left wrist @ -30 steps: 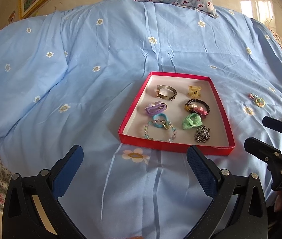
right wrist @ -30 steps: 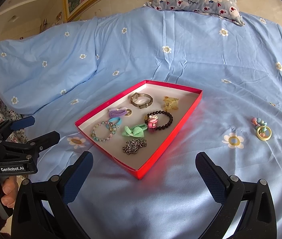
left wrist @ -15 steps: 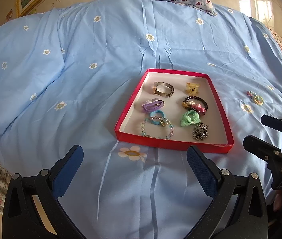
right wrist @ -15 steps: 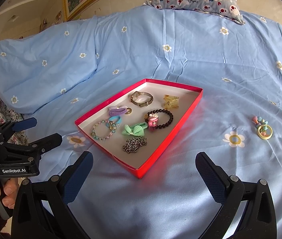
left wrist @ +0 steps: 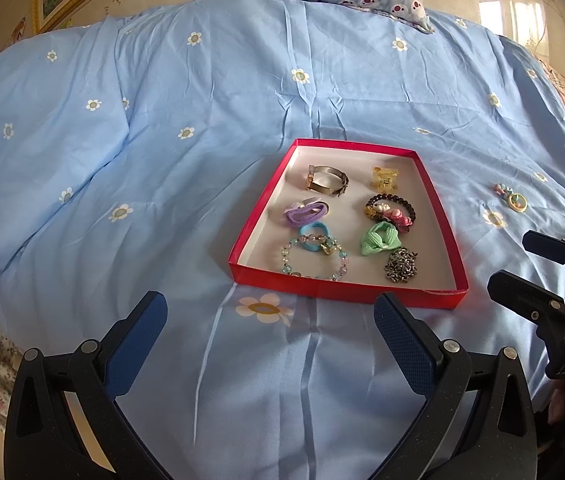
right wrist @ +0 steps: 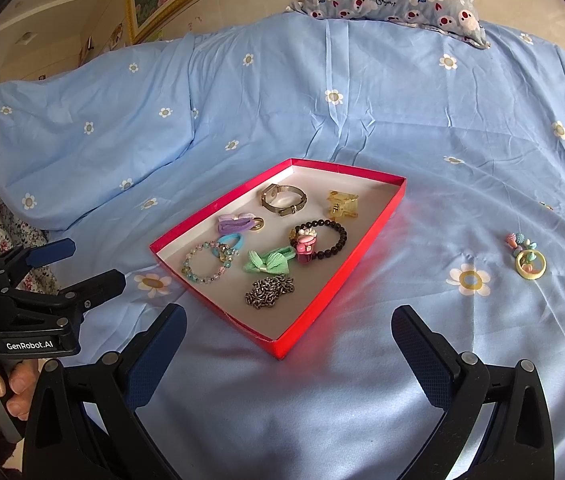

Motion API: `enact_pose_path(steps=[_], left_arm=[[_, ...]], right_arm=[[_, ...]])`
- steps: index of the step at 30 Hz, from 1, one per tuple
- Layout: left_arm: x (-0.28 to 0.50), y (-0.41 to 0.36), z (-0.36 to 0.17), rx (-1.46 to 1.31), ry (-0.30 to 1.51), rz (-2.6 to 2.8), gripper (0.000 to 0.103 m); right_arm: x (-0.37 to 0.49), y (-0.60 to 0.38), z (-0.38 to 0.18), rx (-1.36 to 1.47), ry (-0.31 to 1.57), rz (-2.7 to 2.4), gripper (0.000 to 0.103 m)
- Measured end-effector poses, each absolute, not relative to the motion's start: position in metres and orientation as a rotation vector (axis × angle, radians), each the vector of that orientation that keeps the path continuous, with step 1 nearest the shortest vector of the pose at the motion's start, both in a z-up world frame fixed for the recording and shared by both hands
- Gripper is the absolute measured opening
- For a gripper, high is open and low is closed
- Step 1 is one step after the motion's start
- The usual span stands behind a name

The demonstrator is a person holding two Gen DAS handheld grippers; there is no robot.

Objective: Organize jewelry

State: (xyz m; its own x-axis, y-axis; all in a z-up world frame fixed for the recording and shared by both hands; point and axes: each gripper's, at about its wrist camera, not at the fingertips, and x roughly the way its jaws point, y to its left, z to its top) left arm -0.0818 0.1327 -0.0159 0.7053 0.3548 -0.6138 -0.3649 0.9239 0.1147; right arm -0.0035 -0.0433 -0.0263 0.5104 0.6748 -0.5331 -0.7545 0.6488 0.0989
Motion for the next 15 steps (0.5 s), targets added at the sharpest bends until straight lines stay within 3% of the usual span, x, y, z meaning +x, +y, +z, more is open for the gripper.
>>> enact_pose_path(steps=[15], left_arm=[[-0.0806,0.132,-0.0155,-0.014,0.68,0.396,0.103]], right_arm=[[-0.0034,-0.0432,-0.0267,-0.154,0.575,0.864,0.103]])
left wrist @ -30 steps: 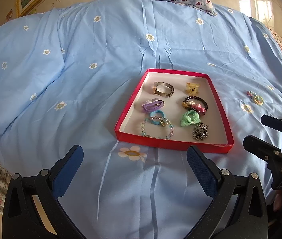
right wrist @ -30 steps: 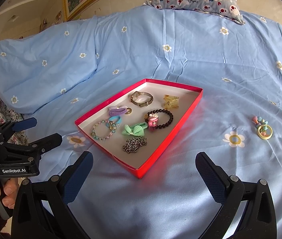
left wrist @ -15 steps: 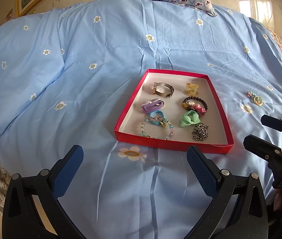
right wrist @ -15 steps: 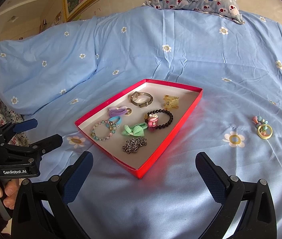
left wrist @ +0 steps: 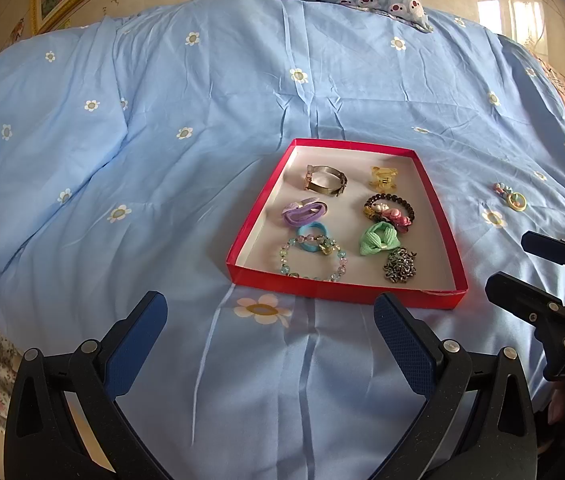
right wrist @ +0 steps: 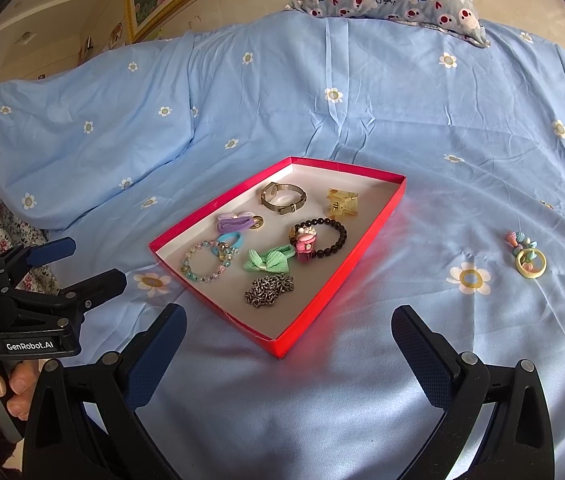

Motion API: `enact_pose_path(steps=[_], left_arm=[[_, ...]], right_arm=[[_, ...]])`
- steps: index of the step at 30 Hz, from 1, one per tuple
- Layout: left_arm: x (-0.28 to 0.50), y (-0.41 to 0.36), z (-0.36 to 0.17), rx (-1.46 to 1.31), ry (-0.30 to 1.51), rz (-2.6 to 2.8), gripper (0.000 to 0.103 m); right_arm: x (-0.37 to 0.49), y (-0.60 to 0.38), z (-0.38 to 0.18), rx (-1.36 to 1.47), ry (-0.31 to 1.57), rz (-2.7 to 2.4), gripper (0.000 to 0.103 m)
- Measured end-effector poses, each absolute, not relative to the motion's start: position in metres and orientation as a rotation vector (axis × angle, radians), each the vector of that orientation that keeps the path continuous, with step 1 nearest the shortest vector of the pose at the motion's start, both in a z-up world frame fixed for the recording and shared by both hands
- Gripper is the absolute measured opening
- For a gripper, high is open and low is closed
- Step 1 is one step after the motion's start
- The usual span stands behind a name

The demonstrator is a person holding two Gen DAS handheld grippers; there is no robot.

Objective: Organize jewelry

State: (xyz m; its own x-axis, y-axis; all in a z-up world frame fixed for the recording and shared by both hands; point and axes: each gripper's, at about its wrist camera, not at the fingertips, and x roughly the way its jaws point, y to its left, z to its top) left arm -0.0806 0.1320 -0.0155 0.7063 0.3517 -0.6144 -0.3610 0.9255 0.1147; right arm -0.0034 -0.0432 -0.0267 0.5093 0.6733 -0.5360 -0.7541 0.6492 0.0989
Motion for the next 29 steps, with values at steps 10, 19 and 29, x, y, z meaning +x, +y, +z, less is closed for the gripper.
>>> enact_pose_path(steps=[10,19,29], left_arm=[[-0.079,0.131,-0.016,-0.015,0.681,0.392,0.103],[-0.073,0.131,-0.02,-0.018,0.69,0.377,0.103],[-0.067,0.137,-0.023,-0.041,0.698,0.355,0.103]], right_arm=[[-0.003,-0.043,-0.027,-0.155,0.575,0.863,0.103],[-0.002,-0.043,-0.027,-0.154,0.578,0.864,0.103],[0.004,-0.04,-0.029,-0.15,0.601,0.861,0.103]])
